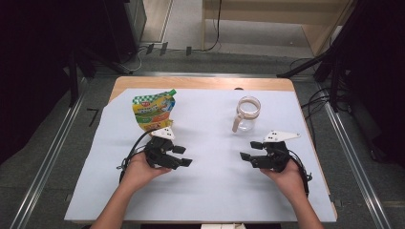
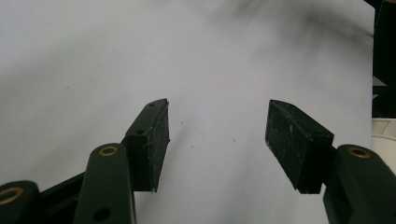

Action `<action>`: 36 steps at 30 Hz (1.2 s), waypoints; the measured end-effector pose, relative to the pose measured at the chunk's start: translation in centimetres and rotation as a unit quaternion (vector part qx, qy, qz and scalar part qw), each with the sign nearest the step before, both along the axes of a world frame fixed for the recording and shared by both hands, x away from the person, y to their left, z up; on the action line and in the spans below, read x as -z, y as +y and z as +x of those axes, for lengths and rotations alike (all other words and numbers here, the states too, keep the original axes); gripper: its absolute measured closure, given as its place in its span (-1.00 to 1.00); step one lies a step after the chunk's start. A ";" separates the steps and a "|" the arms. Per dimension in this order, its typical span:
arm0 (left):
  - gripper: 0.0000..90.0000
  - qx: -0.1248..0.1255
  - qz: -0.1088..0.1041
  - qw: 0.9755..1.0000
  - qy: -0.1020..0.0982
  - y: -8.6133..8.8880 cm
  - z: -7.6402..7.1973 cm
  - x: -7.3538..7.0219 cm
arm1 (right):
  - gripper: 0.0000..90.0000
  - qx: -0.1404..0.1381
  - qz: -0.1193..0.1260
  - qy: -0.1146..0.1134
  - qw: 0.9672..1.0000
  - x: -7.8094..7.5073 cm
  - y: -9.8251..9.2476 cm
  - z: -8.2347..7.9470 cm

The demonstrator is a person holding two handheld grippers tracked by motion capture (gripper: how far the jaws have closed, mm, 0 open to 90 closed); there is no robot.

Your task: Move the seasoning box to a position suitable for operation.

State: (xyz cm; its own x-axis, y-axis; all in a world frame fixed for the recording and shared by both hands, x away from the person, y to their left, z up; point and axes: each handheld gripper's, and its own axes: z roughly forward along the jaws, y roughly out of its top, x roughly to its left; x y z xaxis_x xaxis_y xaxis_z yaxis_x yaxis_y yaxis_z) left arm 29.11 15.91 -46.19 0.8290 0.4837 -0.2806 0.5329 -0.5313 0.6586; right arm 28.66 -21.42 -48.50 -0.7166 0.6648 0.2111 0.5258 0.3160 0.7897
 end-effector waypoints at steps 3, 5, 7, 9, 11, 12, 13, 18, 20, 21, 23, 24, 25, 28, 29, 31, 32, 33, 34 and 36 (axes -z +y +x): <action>-0.10 0.000 0.000 1.000 0.000 0.1 0.0 0.0 | -0.19 0.012 0.002 -0.005 1.000 0.0 -0.3 0.7; -0.10 0.000 0.001 1.000 0.000 0.1 0.0 0.0 | -0.19 0.021 0.007 -0.003 1.000 0.0 -0.6 1.3; -0.10 0.000 0.001 1.000 -0.001 0.1 0.0 0.0 | -0.19 0.025 0.010 -0.003 1.000 0.0 -0.7 1.5; -0.10 -0.001 0.002 1.000 -0.002 0.1 0.0 0.0 | -0.17 0.036 0.019 -0.017 0.999 -0.1 -1.1 2.0; -0.10 -0.001 0.001 1.000 -0.002 0.1 -0.1 0.0 | -0.18 0.045 0.020 -0.014 0.999 -0.2 -1.4 2.4; -0.10 -0.002 0.002 1.000 -0.002 0.1 -0.2 0.0 | -0.18 0.052 0.018 -0.014 0.998 -0.2 -1.6 3.2; -0.10 -0.002 0.002 1.000 -0.003 0.1 -0.2 0.0 | -0.18 0.052 0.018 -0.014 0.998 -0.2 -1.6 3.2; -0.10 -0.002 0.003 1.000 -0.007 0.3 -0.4 0.0 | -0.21 0.076 0.025 -0.010 0.997 -0.2 -2.4 5.2; -0.10 -0.003 0.003 1.000 -0.007 0.5 -0.4 0.0 | -0.22 0.086 0.018 -0.019 0.996 -0.1 -2.6 5.7; -0.10 -0.003 0.003 1.000 -0.007 0.5 -0.4 0.0 | -0.24 0.093 0.016 -0.014 0.995 0.1 -2.8 6.4; -0.10 -0.006 0.002 1.000 -0.007 0.6 -0.5 0.0 | -0.24 0.096 0.015 -0.013 0.995 0.2 -2.9 6.7; -0.10 -0.007 0.000 1.000 -0.007 0.6 -0.5 0.0 | -0.27 0.102 0.010 -0.013 0.995 0.5 -3.1 7.3; -0.10 -0.007 0.000 1.000 -0.008 0.7 -0.6 0.0 | -0.27 0.102 0.010 -0.013 0.995 0.5 -3.1 7.3; -0.10 -0.008 0.001 1.000 -0.007 0.7 -0.7 0.1 | -0.32 0.113 0.010 -0.011 0.994 0.9 -3.4 8.4; -0.10 -0.008 0.001 1.000 -0.007 0.7 -0.7 0.1 | -0.32 0.113 0.010 -0.011 0.994 0.9 -3.4 8.4; -0.11 -0.008 0.001 1.000 -0.007 0.7 -0.7 0.1 | -0.35 0.113 0.014 -0.011 0.993 1.2 -3.2 9.1; -0.11 -0.008 0.003 1.000 -0.006 0.7 -0.8 0.2 | -0.37 0.115 0.018 -0.011 0.993 1.3 -3.1 9.4; -0.11 -0.006 0.004 1.000 -0.007 0.7 -0.8 0.2 | -0.44 0.109 0.027 -0.010 0.994 1.5 -2.9 9.7; -0.11 -0.006 0.005 1.000 -0.006 0.7 -0.8 0.2 | -0.48 0.105 0.034 -0.006 0.994 1.6 -2.7 9.9; -0.11 -0.007 0.004 1.000 -0.005 0.7 -0.8 0.3 | -0.54 0.099 0.033 -0.001 0.995 1.9 -2.0 10.5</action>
State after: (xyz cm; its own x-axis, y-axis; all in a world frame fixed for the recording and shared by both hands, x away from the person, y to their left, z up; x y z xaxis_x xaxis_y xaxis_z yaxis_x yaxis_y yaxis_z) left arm 28.31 16.57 -46.48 0.8246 0.4983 -0.2678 0.5340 -0.5293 0.6594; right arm 39.12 -23.43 -50.36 -0.5731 0.7779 0.2576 0.5711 0.1538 0.8063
